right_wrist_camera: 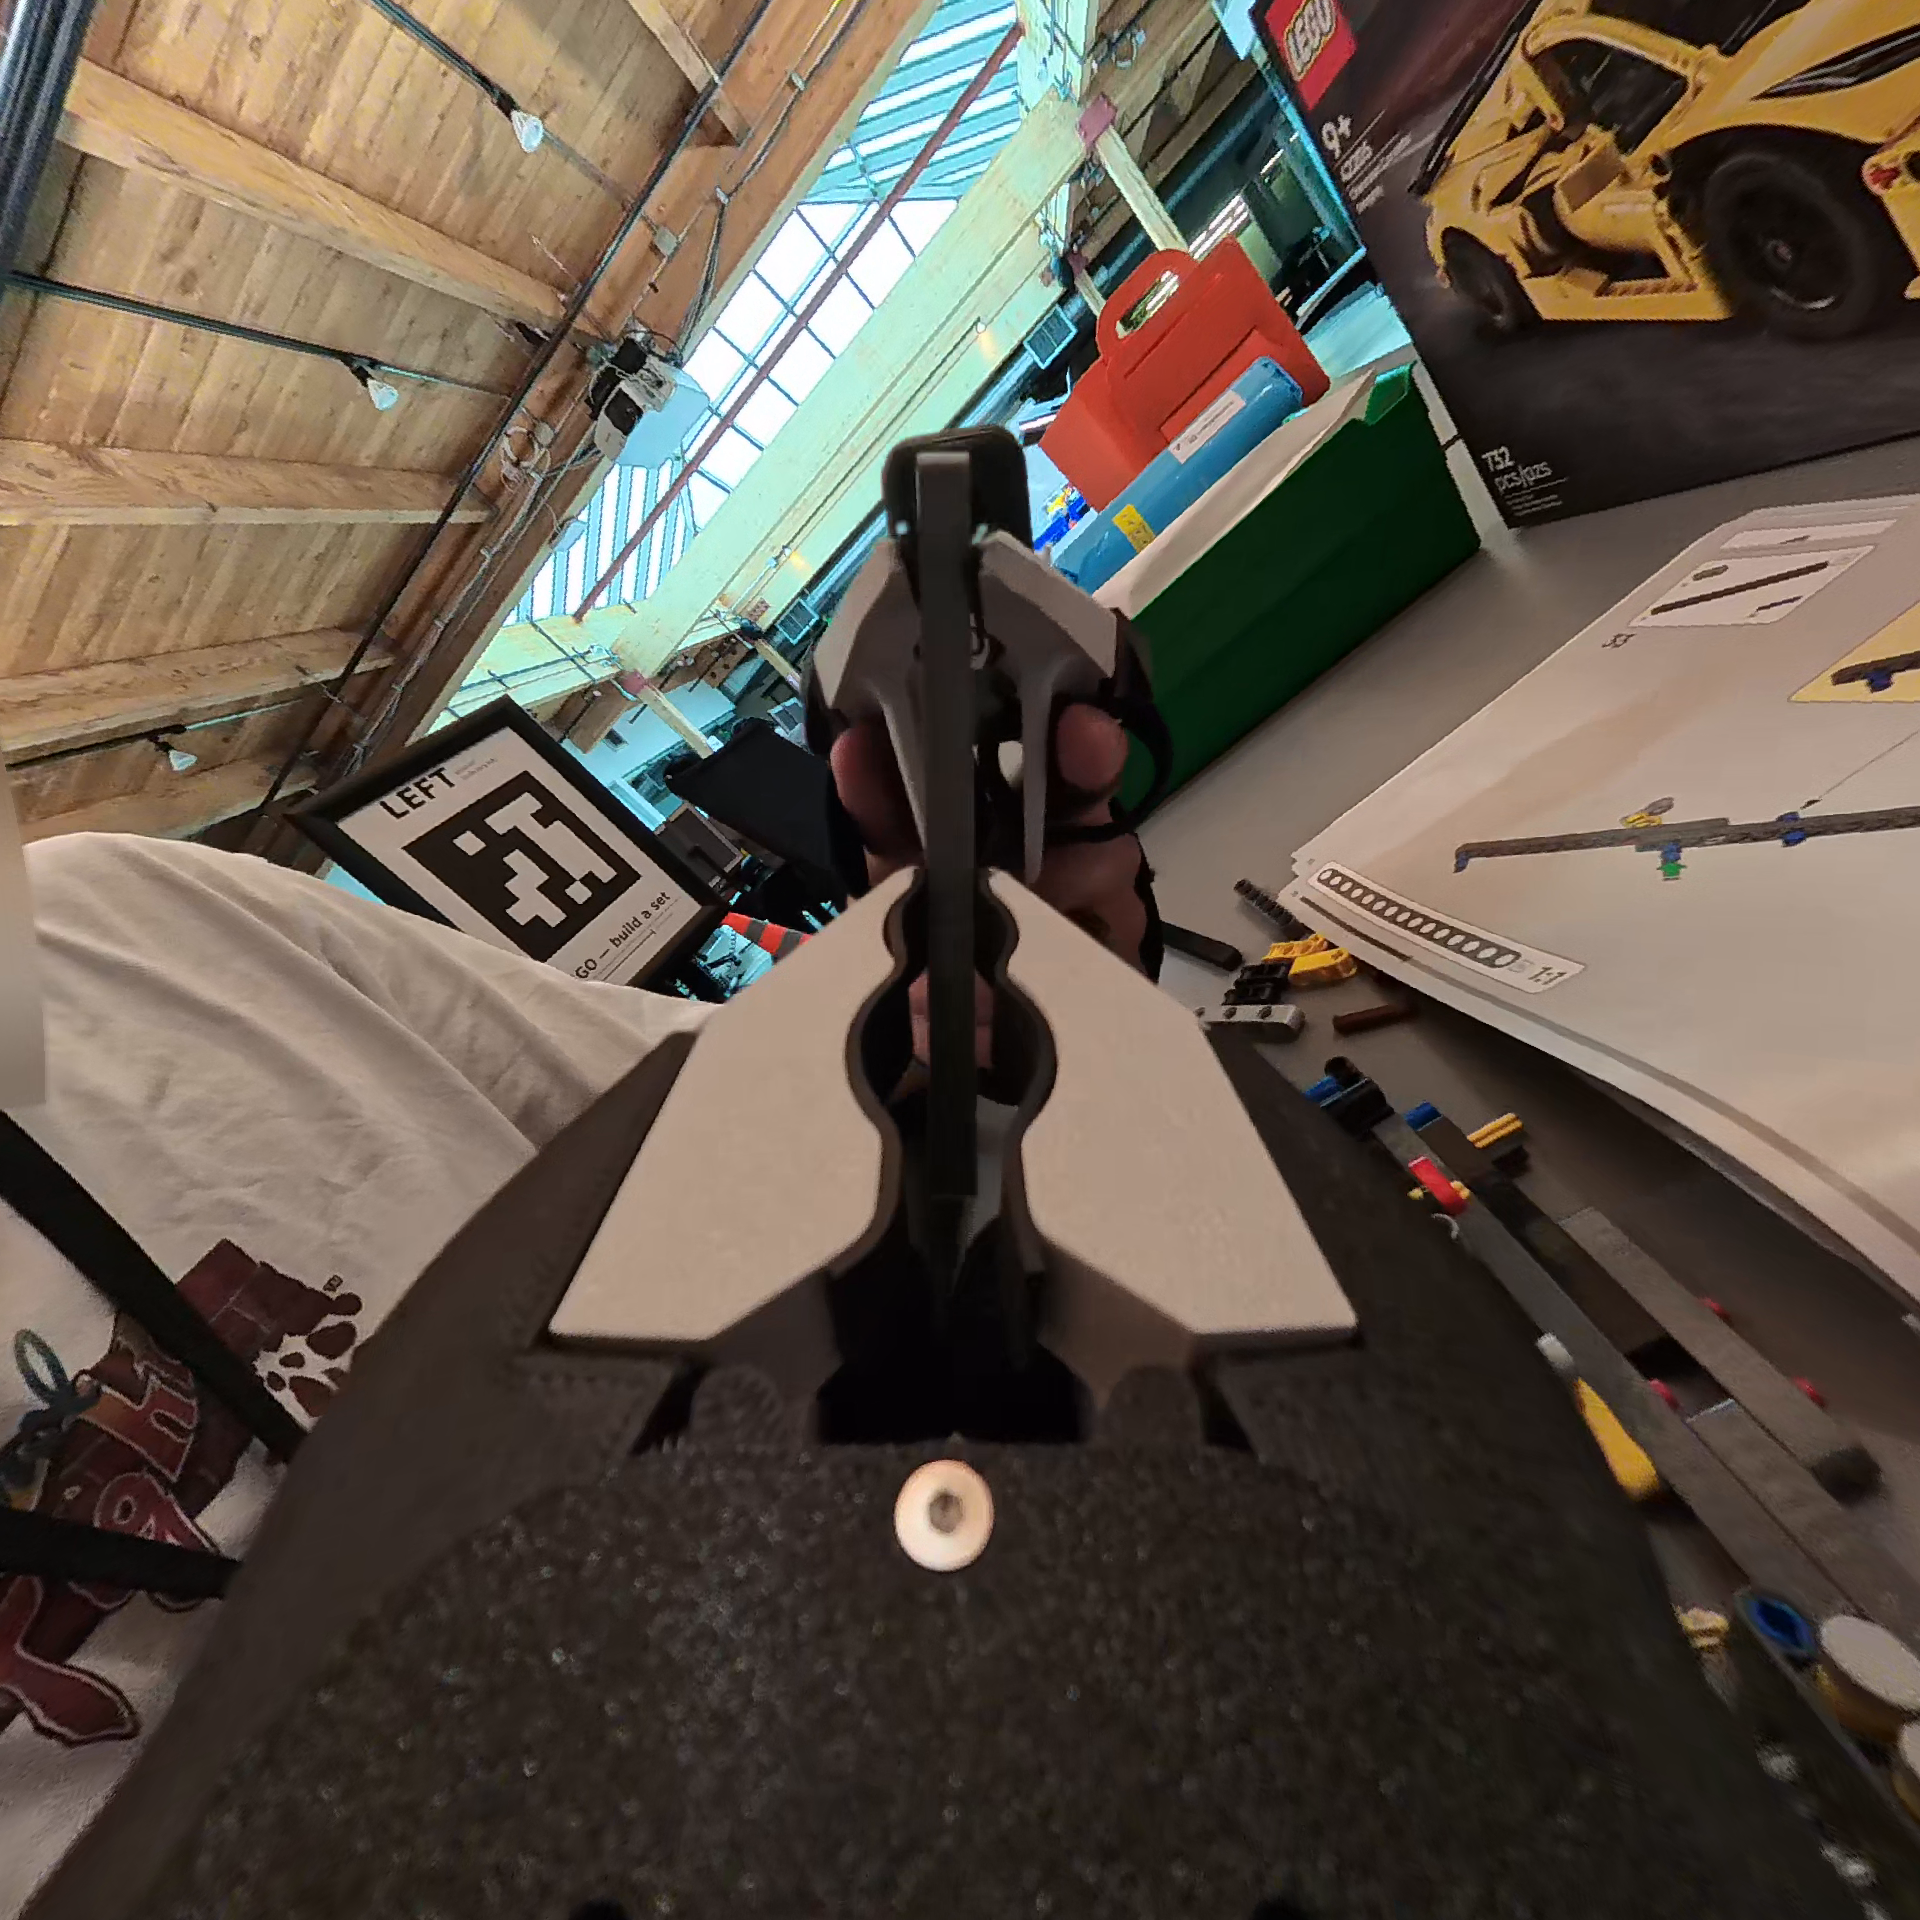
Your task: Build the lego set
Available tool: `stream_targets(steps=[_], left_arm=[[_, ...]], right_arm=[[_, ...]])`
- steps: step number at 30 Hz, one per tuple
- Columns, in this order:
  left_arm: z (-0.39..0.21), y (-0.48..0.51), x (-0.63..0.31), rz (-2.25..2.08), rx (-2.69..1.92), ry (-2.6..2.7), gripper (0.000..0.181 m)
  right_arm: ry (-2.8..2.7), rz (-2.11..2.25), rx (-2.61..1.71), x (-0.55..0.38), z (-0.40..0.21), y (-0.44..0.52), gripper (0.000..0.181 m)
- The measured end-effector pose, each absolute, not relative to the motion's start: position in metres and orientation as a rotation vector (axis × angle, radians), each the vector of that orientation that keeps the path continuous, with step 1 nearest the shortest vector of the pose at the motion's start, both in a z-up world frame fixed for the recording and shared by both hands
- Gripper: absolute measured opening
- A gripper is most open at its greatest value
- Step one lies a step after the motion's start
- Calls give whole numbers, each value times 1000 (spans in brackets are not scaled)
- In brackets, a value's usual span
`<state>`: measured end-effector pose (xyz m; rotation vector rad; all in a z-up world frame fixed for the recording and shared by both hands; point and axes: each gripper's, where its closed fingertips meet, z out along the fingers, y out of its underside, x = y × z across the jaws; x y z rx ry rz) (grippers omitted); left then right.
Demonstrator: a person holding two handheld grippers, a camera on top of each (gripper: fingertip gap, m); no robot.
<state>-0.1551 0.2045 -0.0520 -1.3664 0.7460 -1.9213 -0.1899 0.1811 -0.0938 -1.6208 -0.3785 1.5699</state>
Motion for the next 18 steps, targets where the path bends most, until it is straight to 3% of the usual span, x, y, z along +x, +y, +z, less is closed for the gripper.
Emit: stream_targets(steps=[5, 13, 18], left_arm=[[-48, 204, -160, -1879, -1341, 799, 6], [-60, 213, -161, -1538, -1387, 936, 7], [-62, 220, -164, -1454, -1390, 953, 7]], right_arm=[[-376, 1522, -1602, -184, -90, 184, 7], [-377, 1006, -1515, -136, -76, 207, 26], [-352, 1012, -1516, -126, -76, 209, 39]])
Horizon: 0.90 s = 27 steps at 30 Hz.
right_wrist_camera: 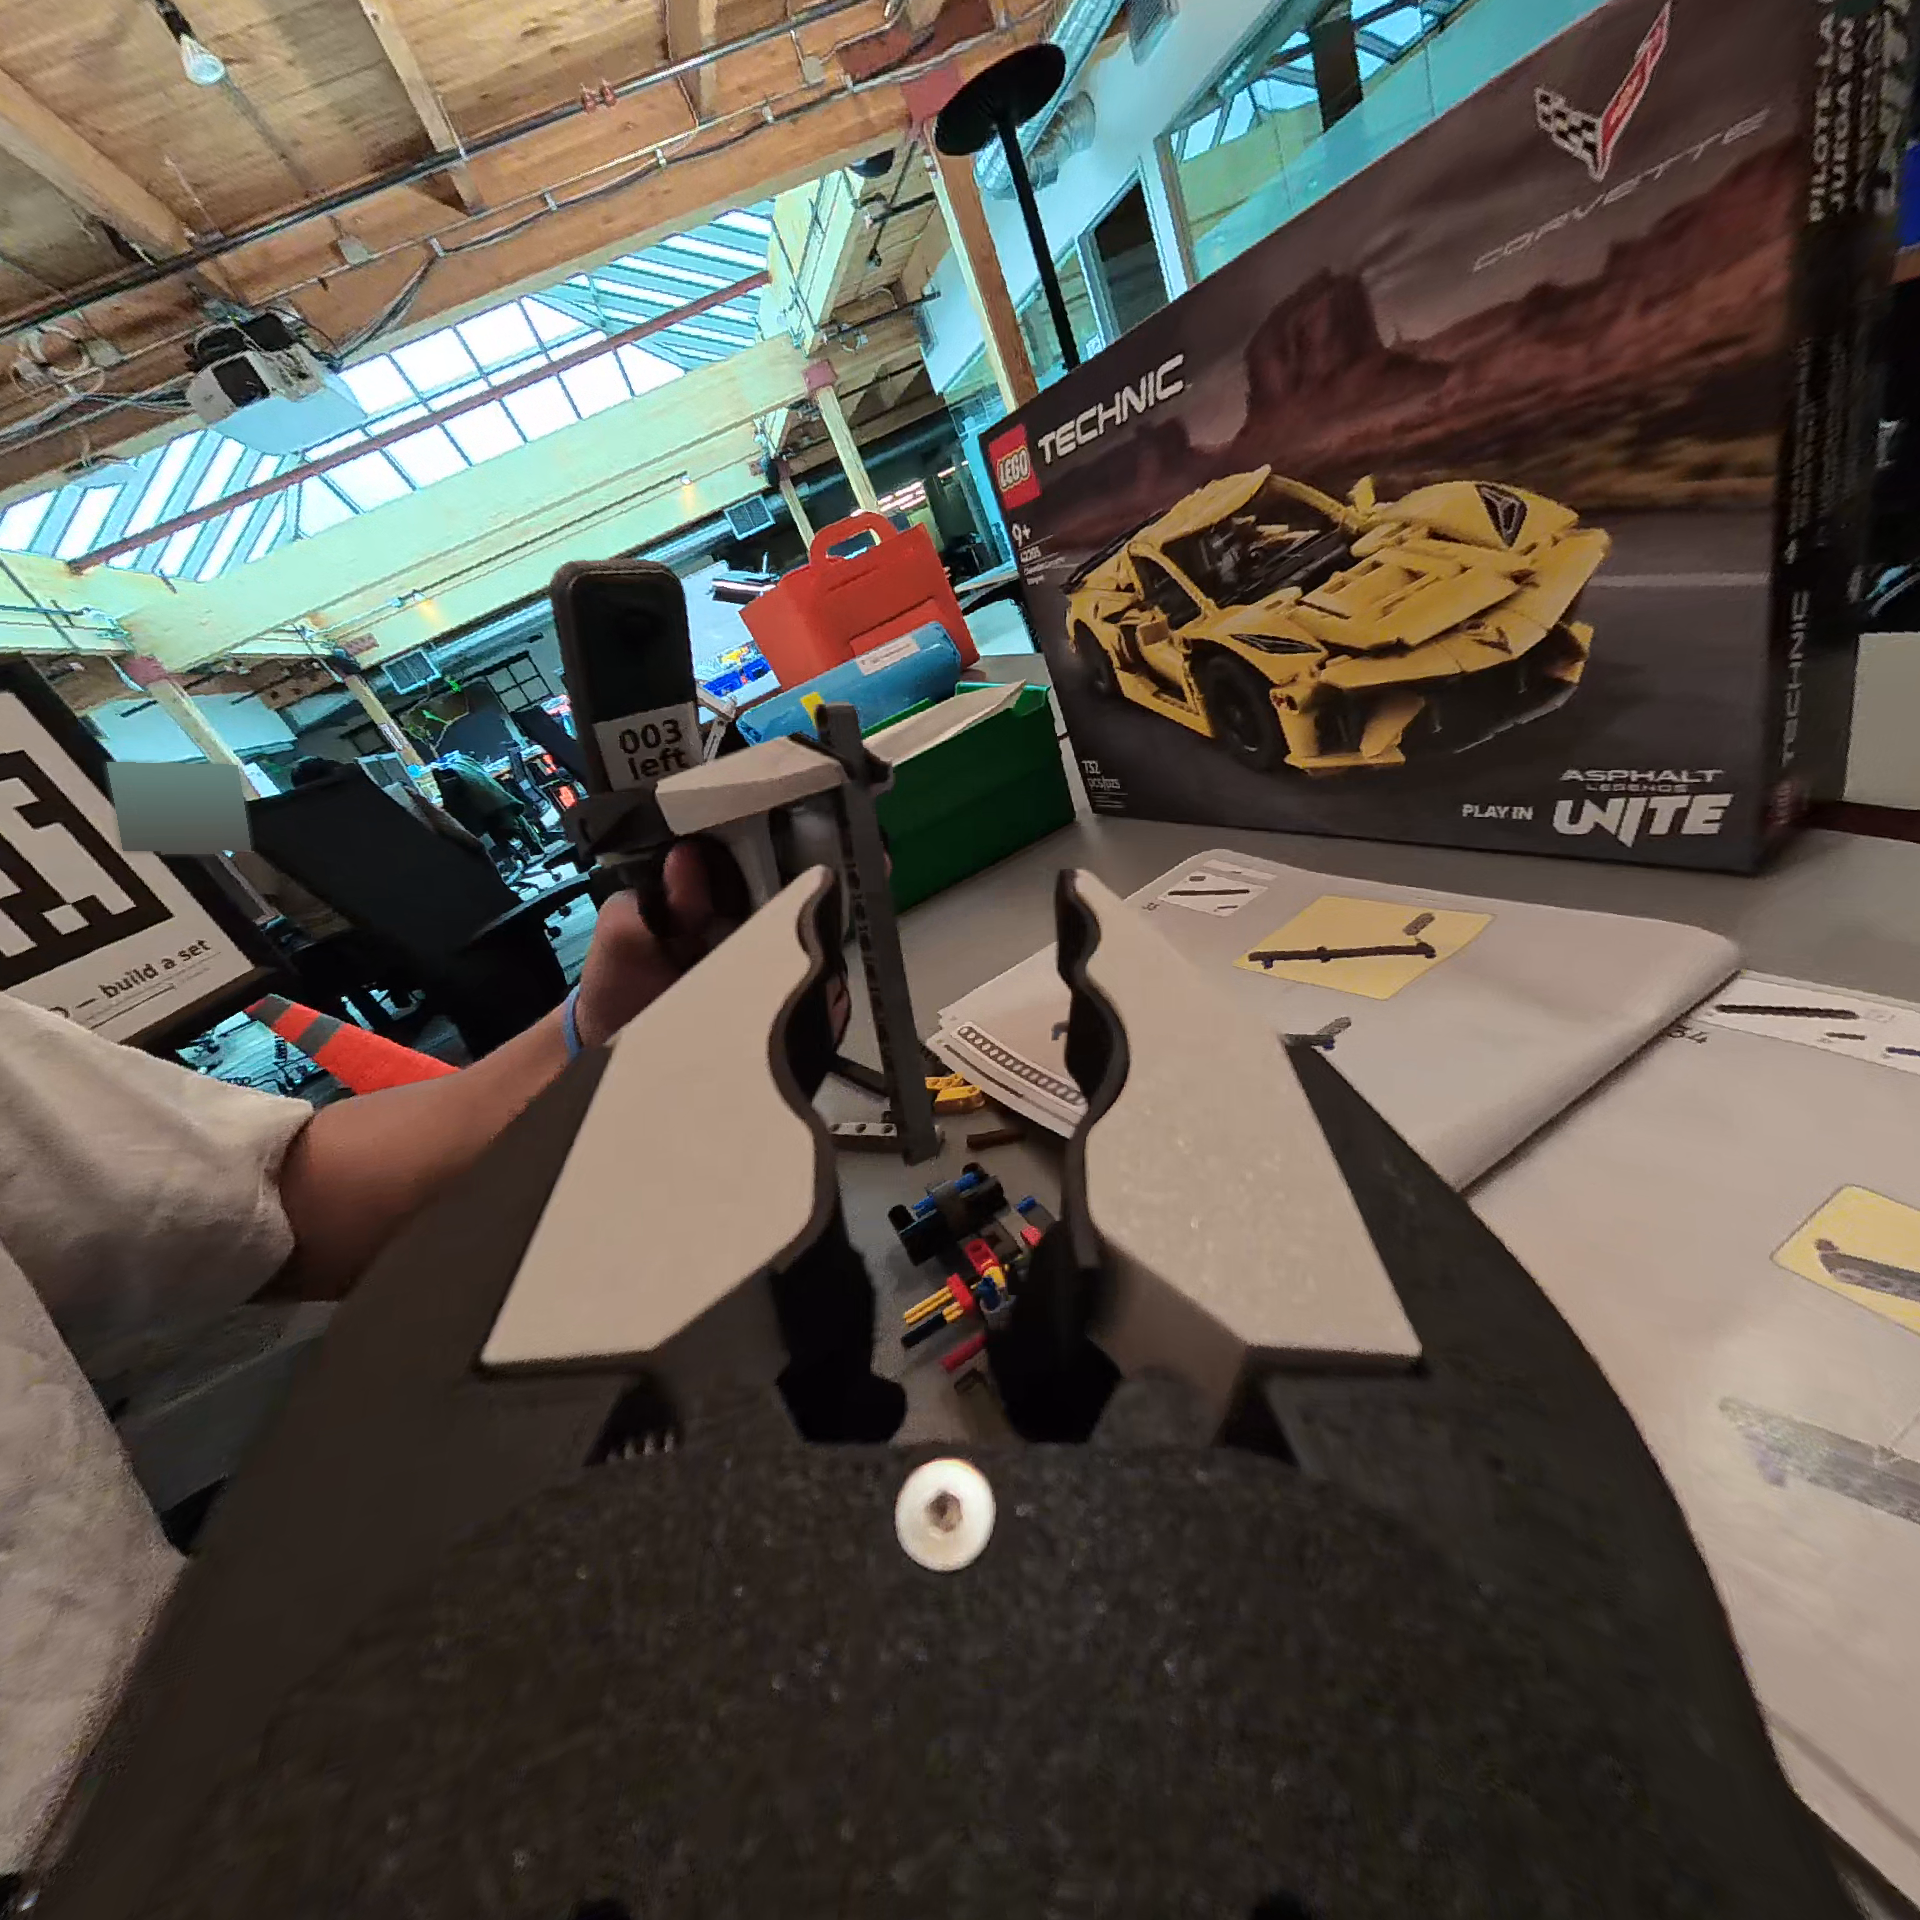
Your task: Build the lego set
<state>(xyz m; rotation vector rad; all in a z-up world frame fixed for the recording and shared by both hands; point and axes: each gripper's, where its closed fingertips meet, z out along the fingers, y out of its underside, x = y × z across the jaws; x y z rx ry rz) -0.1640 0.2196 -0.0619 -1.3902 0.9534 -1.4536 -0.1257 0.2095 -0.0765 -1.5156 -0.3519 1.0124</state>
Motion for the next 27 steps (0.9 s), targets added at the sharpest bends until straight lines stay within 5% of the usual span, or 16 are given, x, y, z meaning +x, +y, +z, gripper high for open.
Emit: stream_targets(steps=[16, 24, 27], left_arm=[[-61, 219, -164, -1470, -1385, 951, 7], [-48, 190, -158, -1871, -1344, 881, 6], [-45, 182, -158, -1954, -1334, 877, 6]], right_arm=[[-317, 592, -2025, -59, -145, 105, 19], [-362, 905, -1743, -158, -103, 139, 37], [-428, 921, -1761, -175, -113, 156, 22]])
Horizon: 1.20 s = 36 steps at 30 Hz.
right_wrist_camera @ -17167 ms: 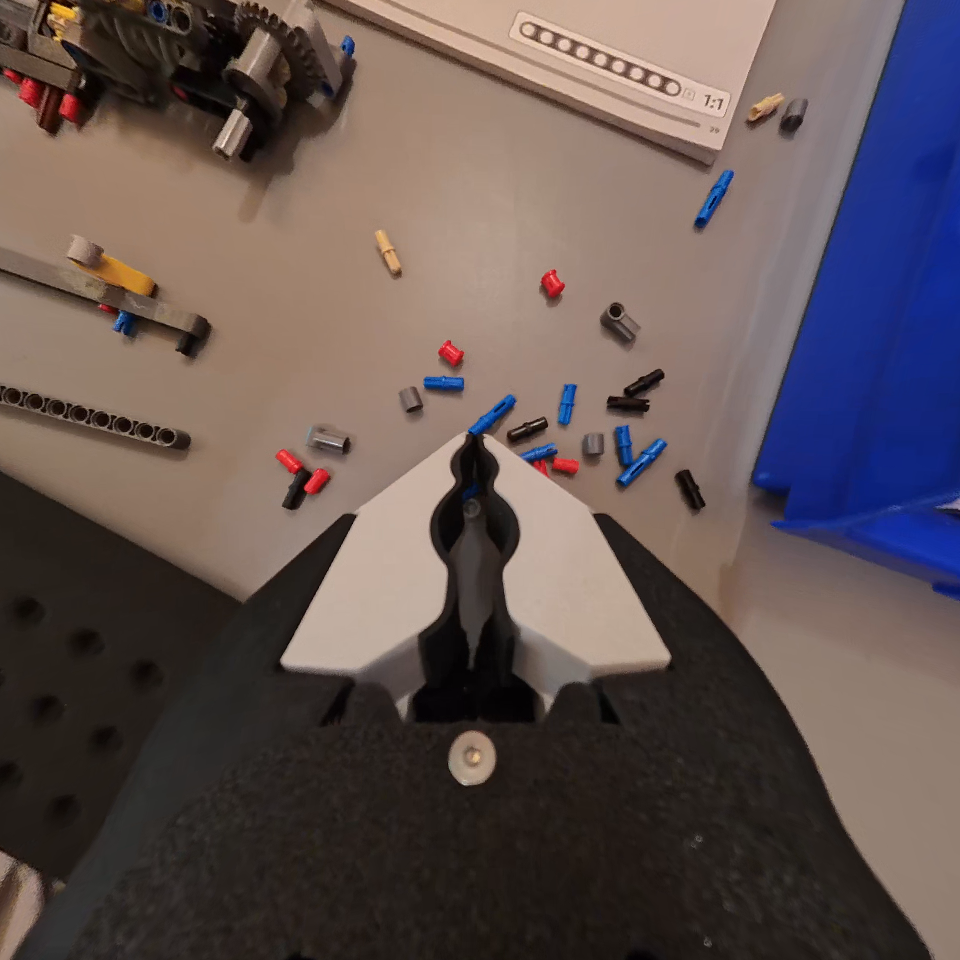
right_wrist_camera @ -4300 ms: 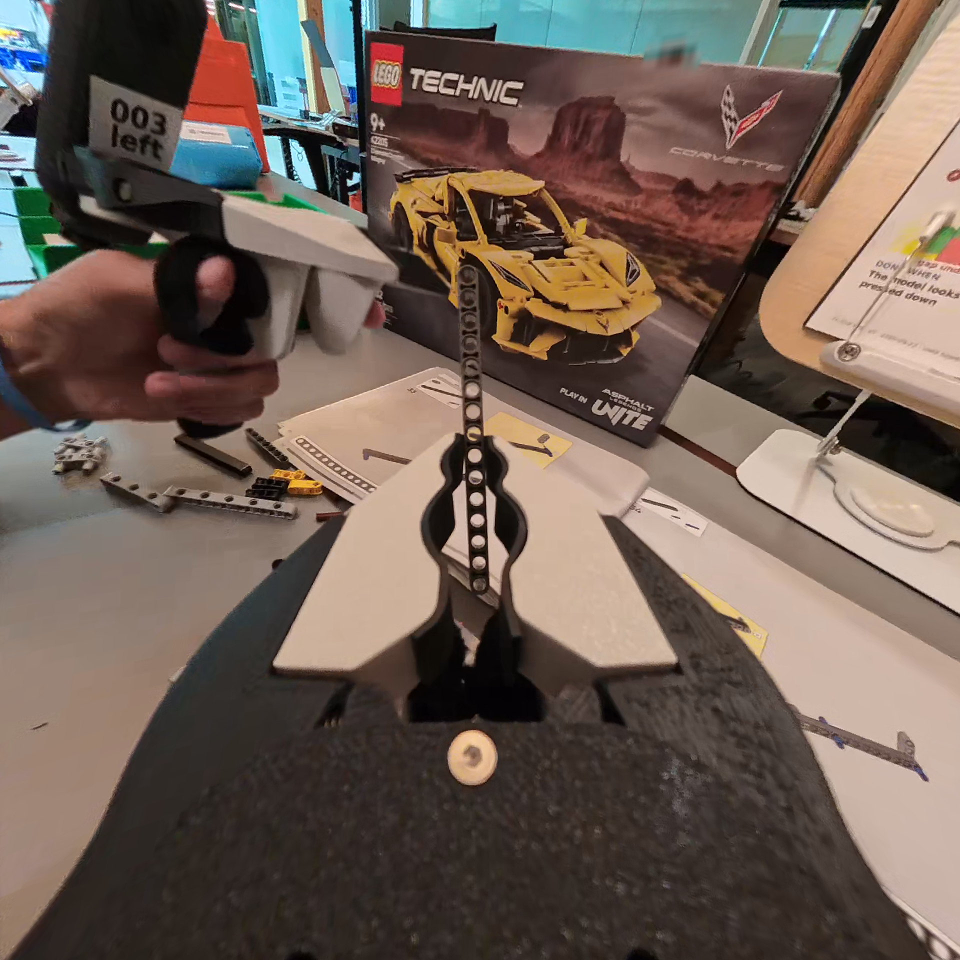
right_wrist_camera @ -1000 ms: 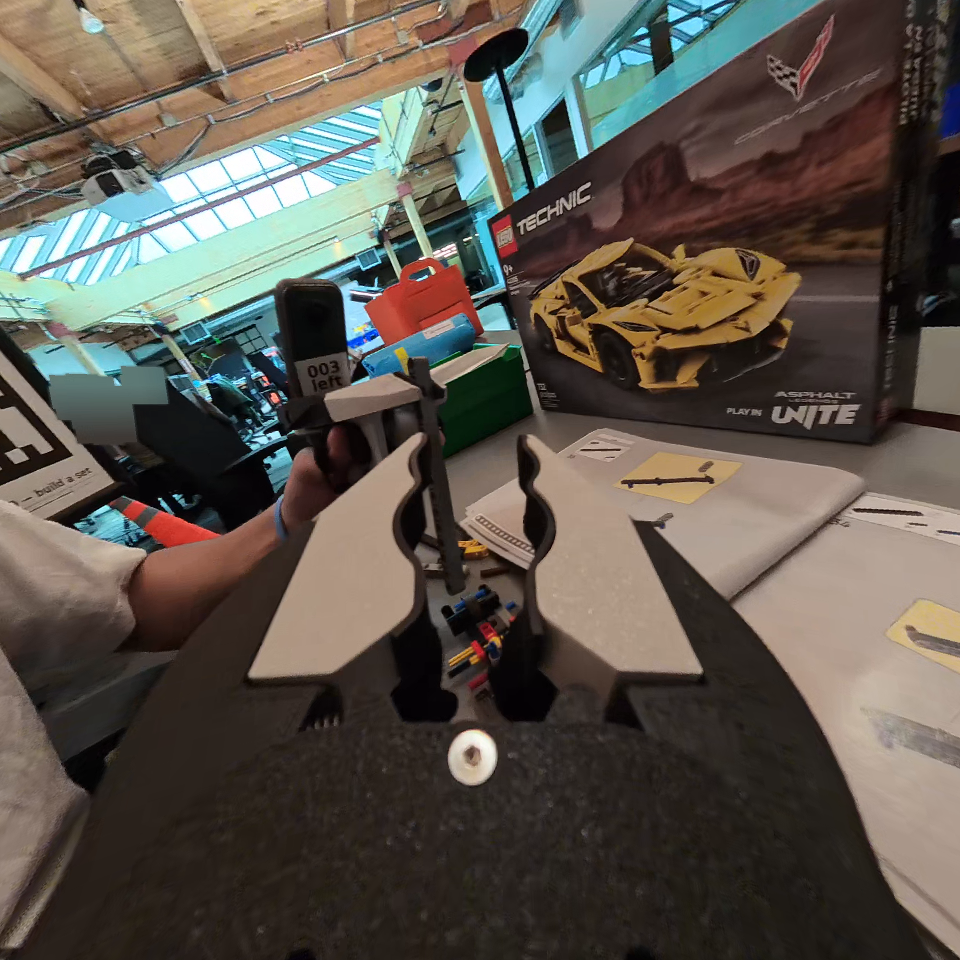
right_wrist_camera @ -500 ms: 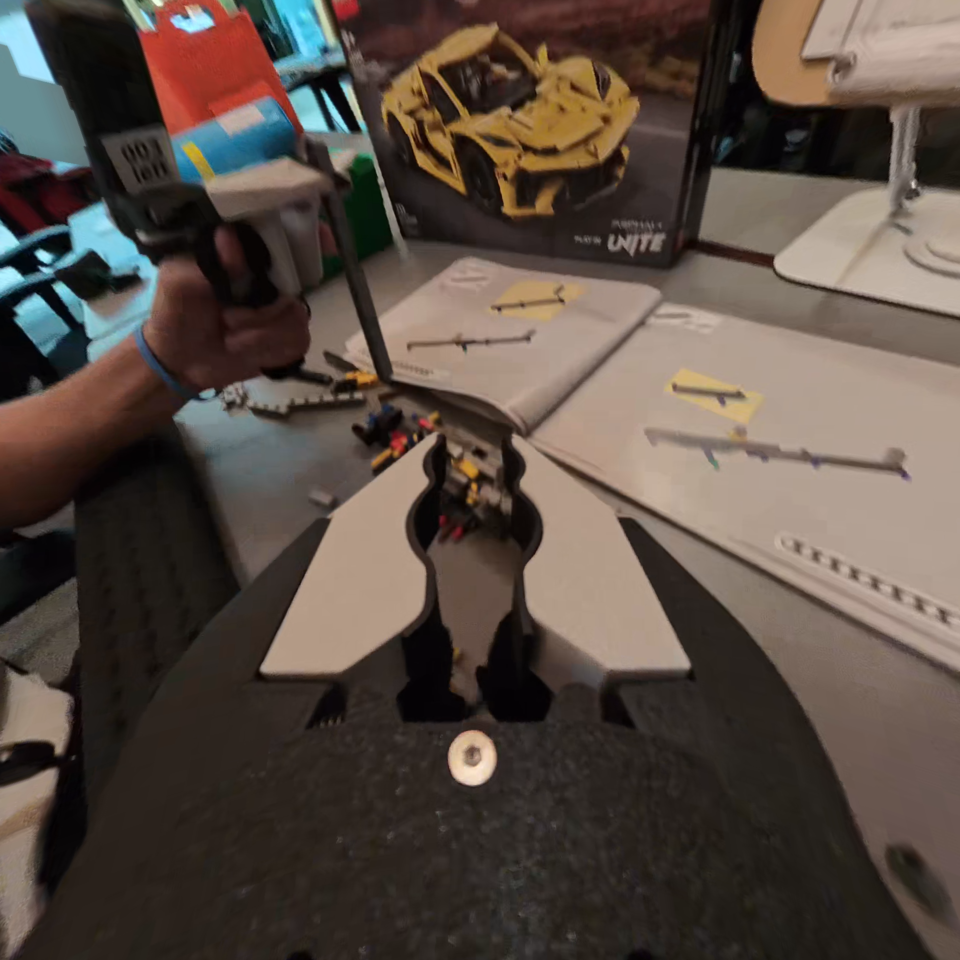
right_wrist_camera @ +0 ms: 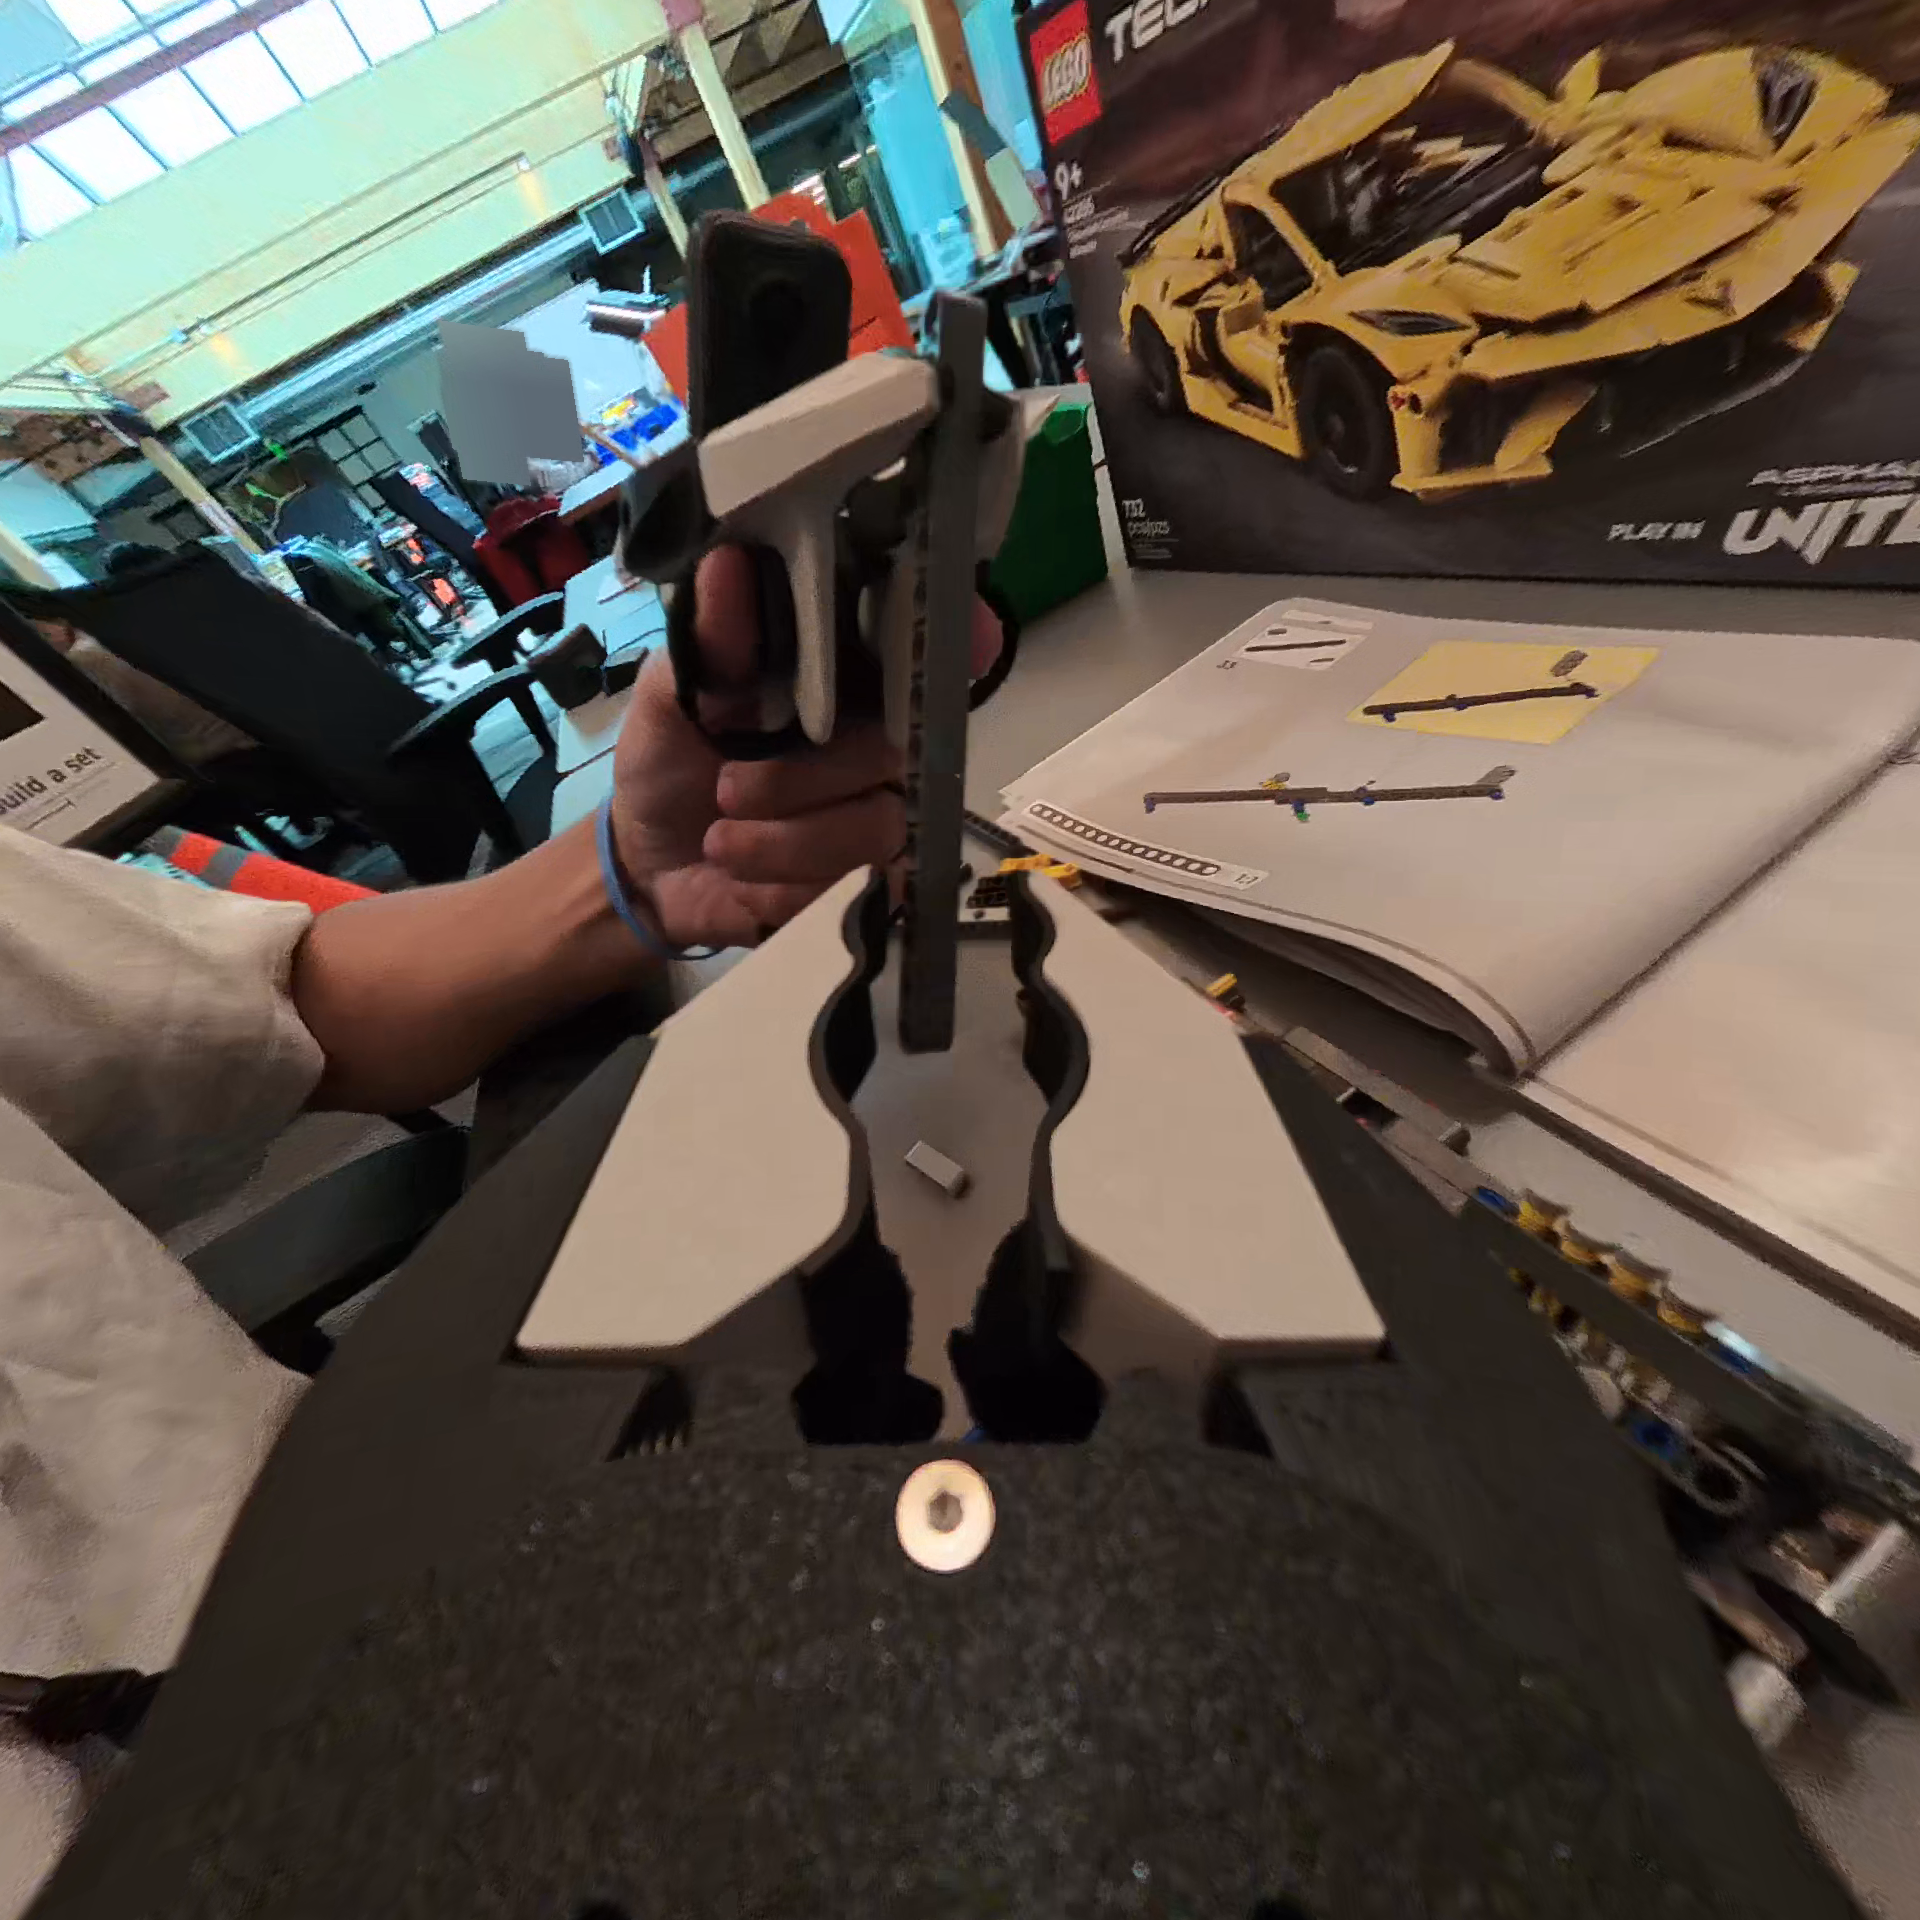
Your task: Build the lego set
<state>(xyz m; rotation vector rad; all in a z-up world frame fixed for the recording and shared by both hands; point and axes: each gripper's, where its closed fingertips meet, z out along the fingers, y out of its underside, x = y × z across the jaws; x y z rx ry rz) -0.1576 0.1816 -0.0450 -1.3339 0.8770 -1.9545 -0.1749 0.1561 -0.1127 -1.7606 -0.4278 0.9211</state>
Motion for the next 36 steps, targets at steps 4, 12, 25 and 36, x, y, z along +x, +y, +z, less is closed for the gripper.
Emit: stream_targets(steps=[4, 12, 25, 36], left_arm=[[-46, 178, -156, -1967, -1339, 901, 7], [-46, 178, -159, -1946, -1339, 940, 7], [-45, 242, -216, -1545, -1381, 1035, 7], [-27, 346, -305, -1308, -1378, 498, 7]], right_arm=[[-413, 1077, -1758, -185, -114, 159, 8], [-429, 1137, -1734, -193, -109, 157, 7], [-448, 956, -1795, -155, -108, 201, 24], [-320, 965, -1693, -131, -108, 200, 14]])
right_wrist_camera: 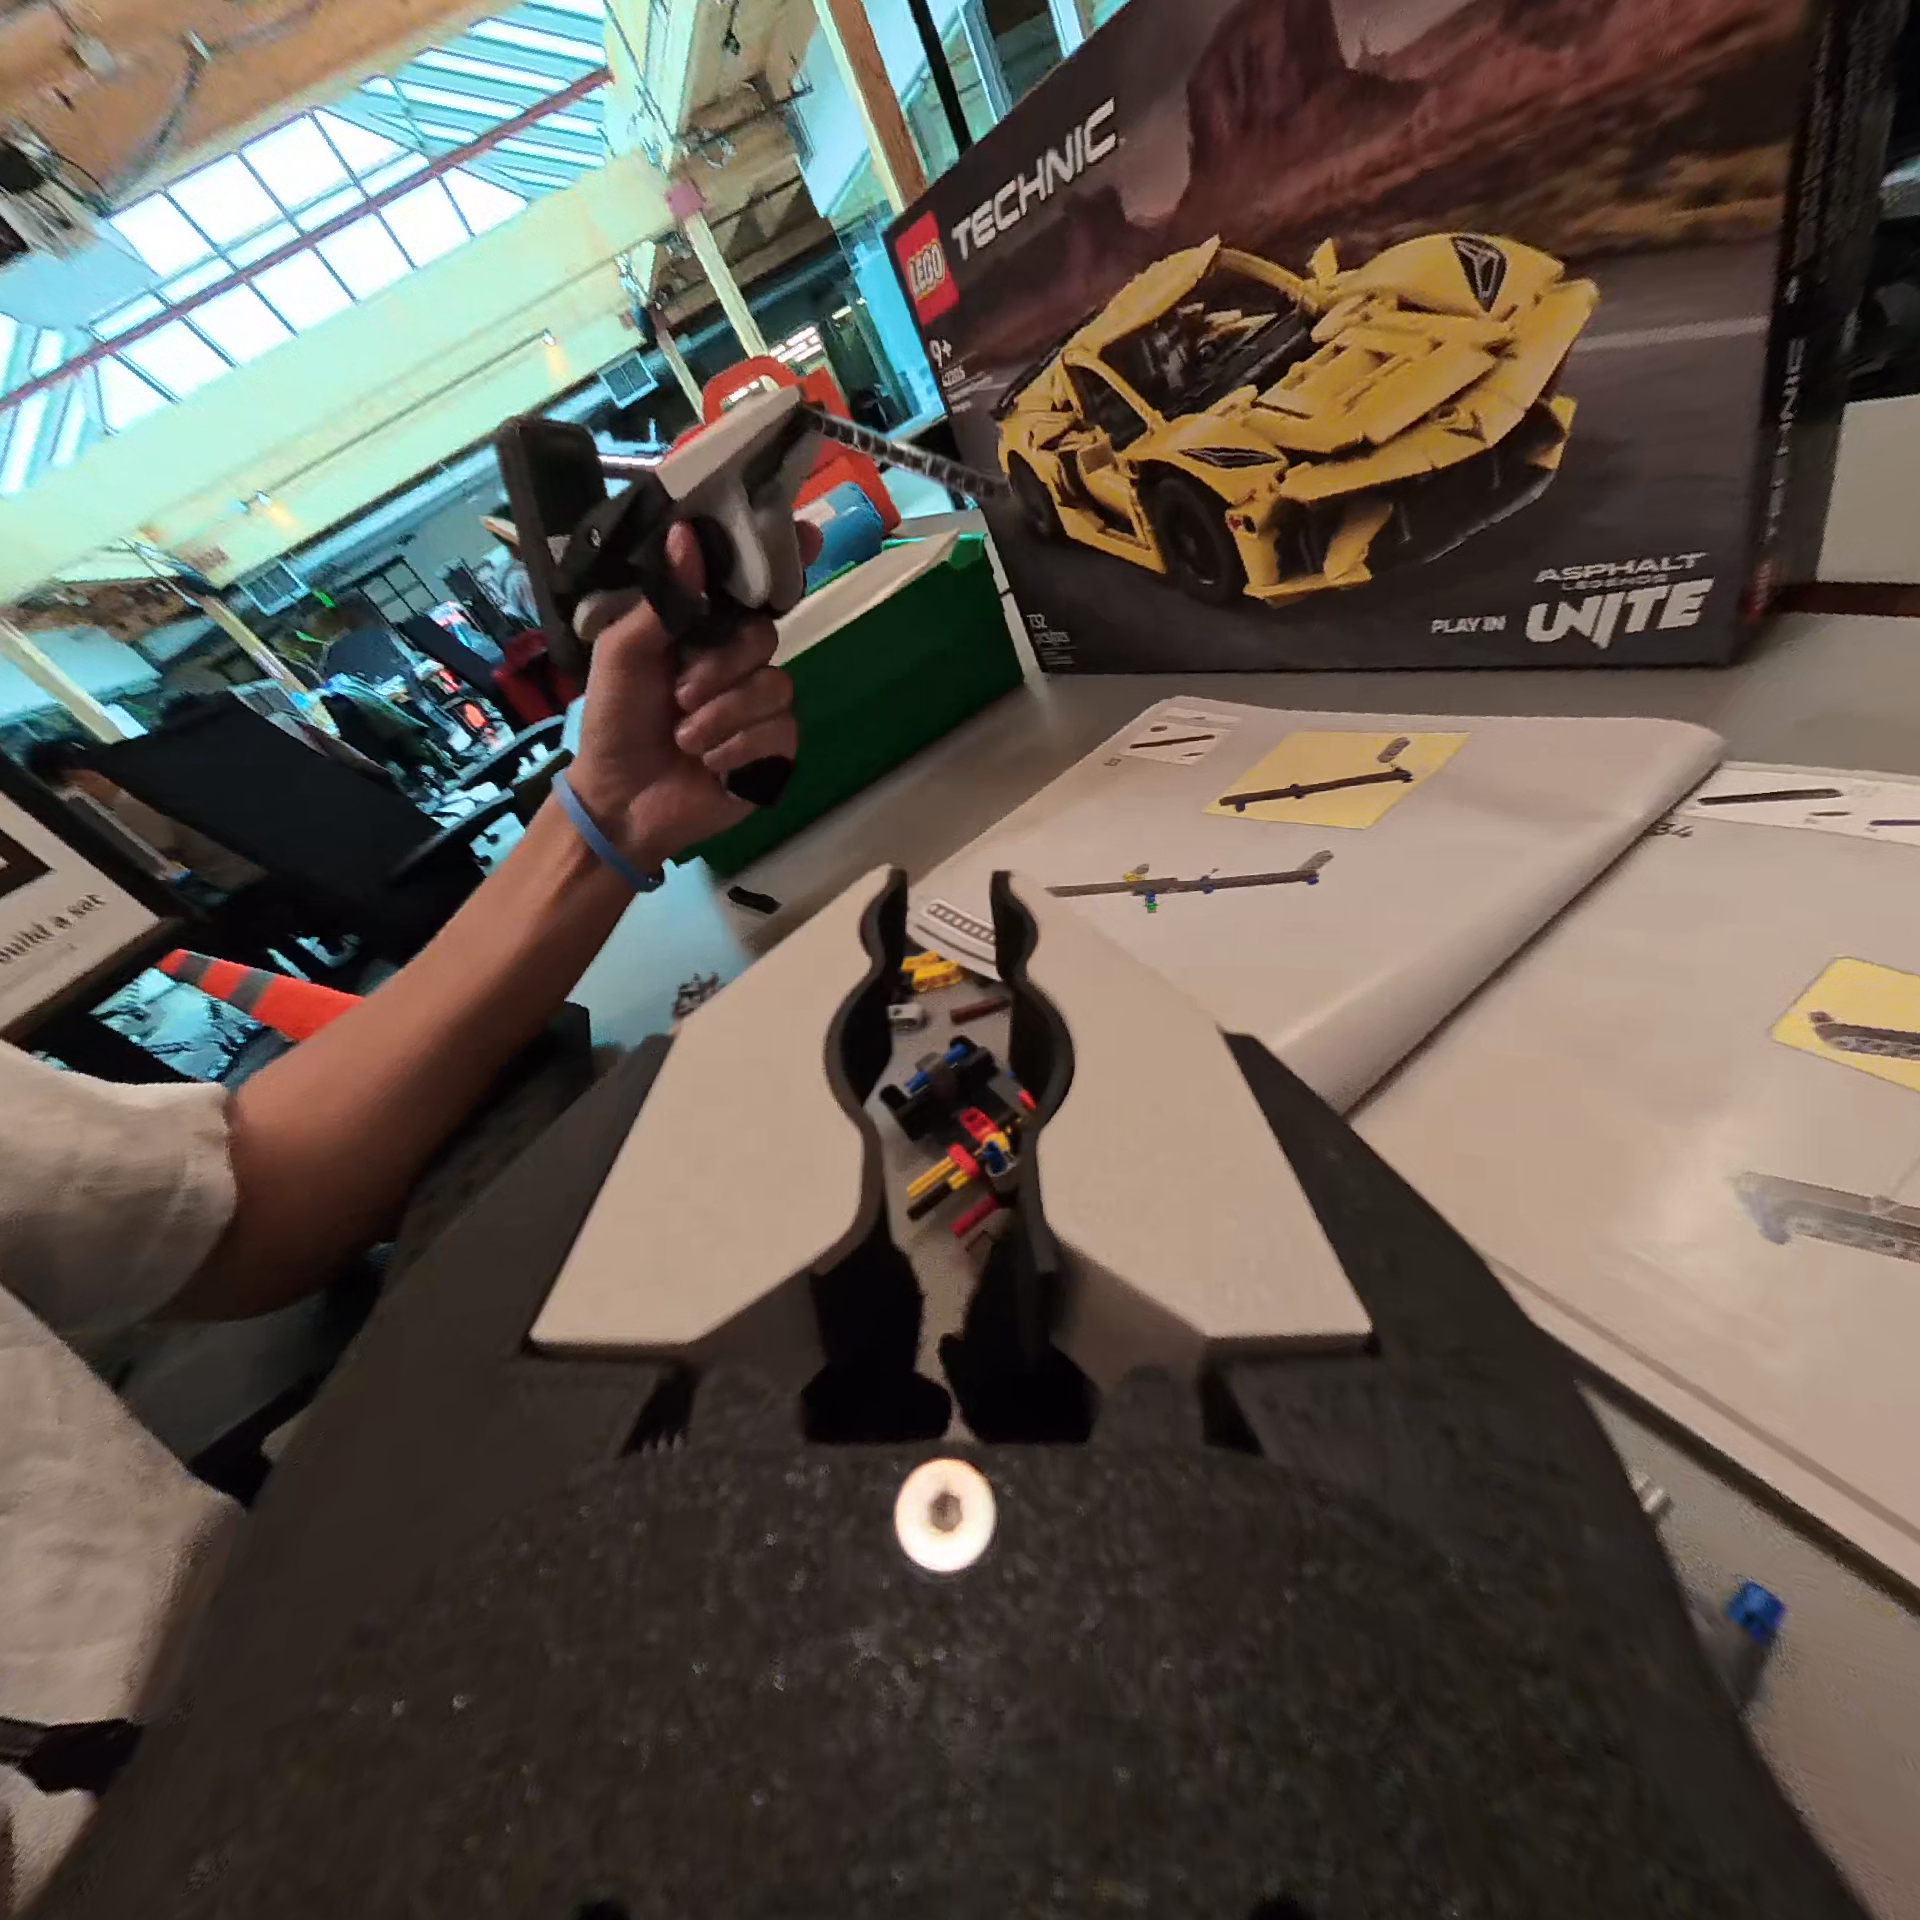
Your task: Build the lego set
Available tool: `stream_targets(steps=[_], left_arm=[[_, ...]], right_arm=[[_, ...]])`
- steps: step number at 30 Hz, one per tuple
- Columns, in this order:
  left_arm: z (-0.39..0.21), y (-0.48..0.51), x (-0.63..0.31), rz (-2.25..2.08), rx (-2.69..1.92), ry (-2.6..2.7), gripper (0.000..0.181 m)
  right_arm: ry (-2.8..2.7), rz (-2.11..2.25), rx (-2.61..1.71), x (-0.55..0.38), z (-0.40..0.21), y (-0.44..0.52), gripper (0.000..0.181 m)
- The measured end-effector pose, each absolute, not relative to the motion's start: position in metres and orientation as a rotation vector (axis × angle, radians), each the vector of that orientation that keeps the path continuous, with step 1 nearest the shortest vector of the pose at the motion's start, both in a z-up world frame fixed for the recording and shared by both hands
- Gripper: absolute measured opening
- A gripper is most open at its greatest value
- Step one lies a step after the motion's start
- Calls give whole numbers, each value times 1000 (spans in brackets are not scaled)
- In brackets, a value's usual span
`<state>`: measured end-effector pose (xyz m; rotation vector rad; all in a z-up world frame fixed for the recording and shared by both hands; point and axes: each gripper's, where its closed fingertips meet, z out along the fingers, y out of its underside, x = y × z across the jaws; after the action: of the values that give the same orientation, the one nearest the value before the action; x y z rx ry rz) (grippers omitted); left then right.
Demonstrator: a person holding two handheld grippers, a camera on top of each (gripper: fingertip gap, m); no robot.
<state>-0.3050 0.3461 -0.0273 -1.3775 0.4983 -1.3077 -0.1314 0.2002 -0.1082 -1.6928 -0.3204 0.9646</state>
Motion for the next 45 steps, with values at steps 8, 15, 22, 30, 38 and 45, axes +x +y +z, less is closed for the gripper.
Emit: stream_targets(steps=[8, 15, 22, 30, 38, 45], left_arm=[[-52, 358, -295, -1162, -1512, 493, 7], [-56, 356, -290, -1201, -1536, 500, 7], [-60, 316, -256, -1441, -1533, 717, 7], [-82, 193, -194, -1834, -1455, 1292, 7], [-86, 174, -176, -1888, -1449, 1307, 7], [-85, 173, -173, -1863, -1429, 1302, 7]], right_arm=[[-297, 964, -1724, -129, -115, 202, 14], [-376, 872, -1767, -137, -124, 201, 12], [-427, 803, -1778, -140, -128, 202, 16], [-614, 1207, -1708, -195, -119, 165, 35], [-656, 1152, -1778, -196, -131, 164, 6], [-611, 1225, -1748, -195, -123, 164, 6]])
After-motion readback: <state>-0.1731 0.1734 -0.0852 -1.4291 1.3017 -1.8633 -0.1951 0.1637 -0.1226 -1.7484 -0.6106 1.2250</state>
